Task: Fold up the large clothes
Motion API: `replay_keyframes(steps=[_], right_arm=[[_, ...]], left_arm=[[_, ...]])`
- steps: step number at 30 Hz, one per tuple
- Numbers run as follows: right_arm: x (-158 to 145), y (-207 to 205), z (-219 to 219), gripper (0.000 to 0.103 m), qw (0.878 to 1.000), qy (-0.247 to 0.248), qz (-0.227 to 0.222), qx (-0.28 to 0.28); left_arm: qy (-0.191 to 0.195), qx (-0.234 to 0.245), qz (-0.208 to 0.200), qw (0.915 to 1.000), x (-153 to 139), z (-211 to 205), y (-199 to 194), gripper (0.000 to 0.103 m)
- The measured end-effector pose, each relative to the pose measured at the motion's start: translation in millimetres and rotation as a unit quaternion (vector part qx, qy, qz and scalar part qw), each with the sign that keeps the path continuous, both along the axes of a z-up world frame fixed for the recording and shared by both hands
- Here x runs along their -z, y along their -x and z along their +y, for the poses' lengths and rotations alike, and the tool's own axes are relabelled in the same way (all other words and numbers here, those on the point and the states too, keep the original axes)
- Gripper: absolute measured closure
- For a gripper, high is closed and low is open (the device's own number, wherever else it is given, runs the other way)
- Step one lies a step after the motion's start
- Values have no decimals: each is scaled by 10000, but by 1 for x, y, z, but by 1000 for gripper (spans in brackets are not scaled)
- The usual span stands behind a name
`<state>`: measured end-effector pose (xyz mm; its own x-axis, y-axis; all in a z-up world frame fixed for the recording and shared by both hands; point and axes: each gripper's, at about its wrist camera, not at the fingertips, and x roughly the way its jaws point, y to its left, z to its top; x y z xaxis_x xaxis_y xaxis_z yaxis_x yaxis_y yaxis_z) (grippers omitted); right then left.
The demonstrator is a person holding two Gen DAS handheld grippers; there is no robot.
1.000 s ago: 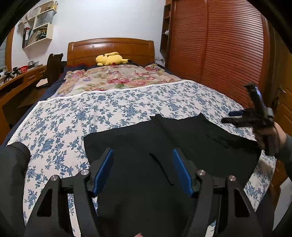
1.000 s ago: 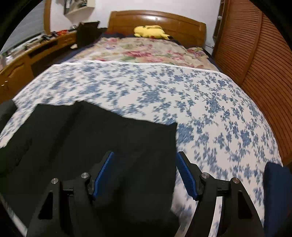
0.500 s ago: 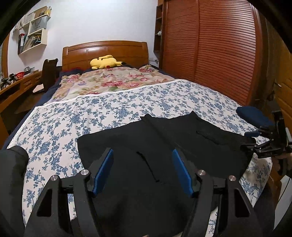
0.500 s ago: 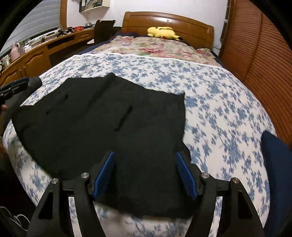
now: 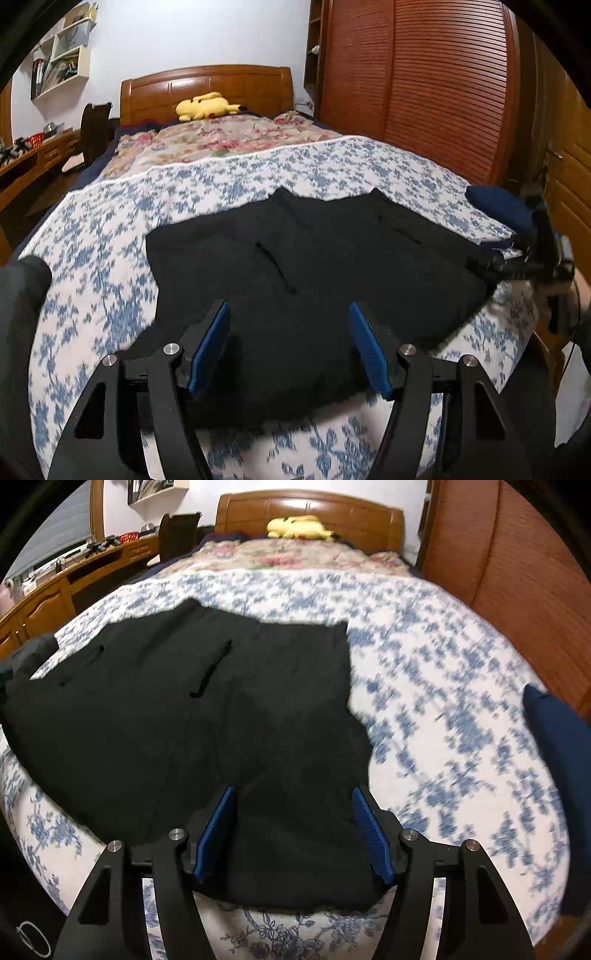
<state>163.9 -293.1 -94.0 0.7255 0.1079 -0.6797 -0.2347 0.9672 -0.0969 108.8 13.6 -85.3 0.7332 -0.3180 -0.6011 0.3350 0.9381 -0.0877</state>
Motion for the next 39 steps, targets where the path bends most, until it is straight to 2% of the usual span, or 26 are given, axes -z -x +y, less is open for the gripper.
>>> replay_keyframes(steps=[6, 11, 15, 19, 21, 23, 26, 31, 39], right_arm=[[-26, 28, 25, 36, 9982, -177, -506, -251], [-25, 38, 58, 36, 9955, -339, -460, -750], [-13, 39, 82, 36, 9929, -338, -299, -1099], [25, 24, 95, 36, 9914, -144, 246, -1280], [40, 24, 95, 36, 9916, -154, 216, -1269], [40, 27, 94, 36, 9921, -172, 147, -1232], [40, 31, 92, 36, 9921, -203, 95, -1233], [45, 29, 94, 36, 9921, -176, -93, -1242], [52, 42, 87, 36, 9913, -375, -331, -1220]], left_arm=[[45, -120, 153, 9998, 15, 13, 15, 35], [52, -152, 234, 9996, 21, 17, 19, 35], [-10, -141, 304, 9994, 26, 16, 18, 35], [45, -80, 369, 9993, 28, 17, 17, 35], [69, -70, 369, 9993, 27, 17, 19, 35], [51, -112, 340, 9993, 24, 18, 22, 35], [123, -264, 285, 9992, 15, 26, 28, 35], [289, -780, 208, 9963, 2, 55, 38, 35], [220, -1312, 446, 9901, 8, 80, 33, 35]])
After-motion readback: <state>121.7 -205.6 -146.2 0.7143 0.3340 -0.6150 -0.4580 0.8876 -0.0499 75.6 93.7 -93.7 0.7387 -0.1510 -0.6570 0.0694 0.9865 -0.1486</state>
